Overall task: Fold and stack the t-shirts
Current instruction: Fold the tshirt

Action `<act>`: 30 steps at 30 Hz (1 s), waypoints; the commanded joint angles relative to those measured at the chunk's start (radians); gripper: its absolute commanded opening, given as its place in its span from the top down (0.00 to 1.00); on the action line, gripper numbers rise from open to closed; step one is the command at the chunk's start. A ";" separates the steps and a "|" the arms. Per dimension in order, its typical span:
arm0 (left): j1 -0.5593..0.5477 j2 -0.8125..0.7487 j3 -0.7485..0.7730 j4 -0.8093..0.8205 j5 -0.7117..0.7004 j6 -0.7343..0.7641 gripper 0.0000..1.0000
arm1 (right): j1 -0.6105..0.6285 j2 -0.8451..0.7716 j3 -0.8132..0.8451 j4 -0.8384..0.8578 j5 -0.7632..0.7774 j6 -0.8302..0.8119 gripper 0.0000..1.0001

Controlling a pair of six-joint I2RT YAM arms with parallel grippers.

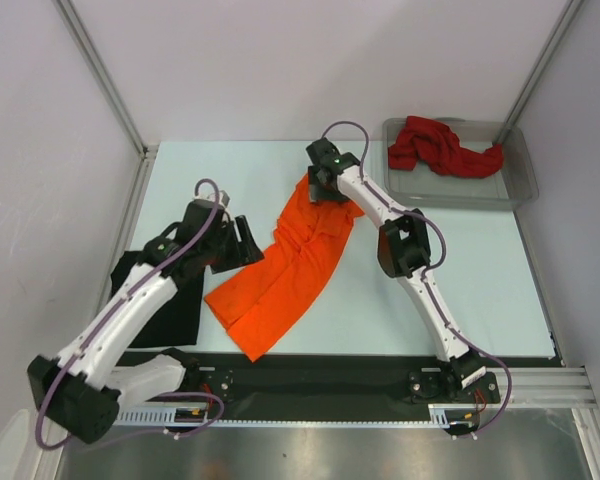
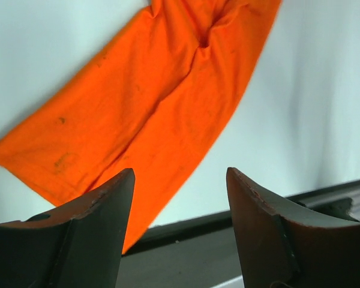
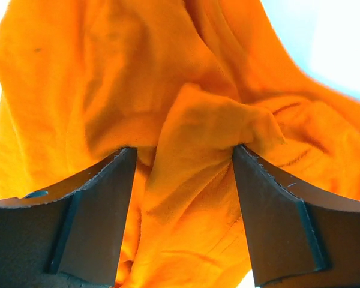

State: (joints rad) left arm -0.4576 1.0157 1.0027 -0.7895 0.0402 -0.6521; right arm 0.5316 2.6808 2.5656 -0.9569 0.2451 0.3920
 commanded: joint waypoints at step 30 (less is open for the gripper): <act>-0.041 0.563 -0.029 0.216 0.035 0.068 0.15 | -0.091 -0.416 -0.267 0.195 -0.177 0.073 0.15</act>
State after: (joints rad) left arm -0.4889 1.5341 0.9649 -0.5926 0.0853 -0.6163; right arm 0.4500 2.3119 2.3684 -0.6727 0.1242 0.3962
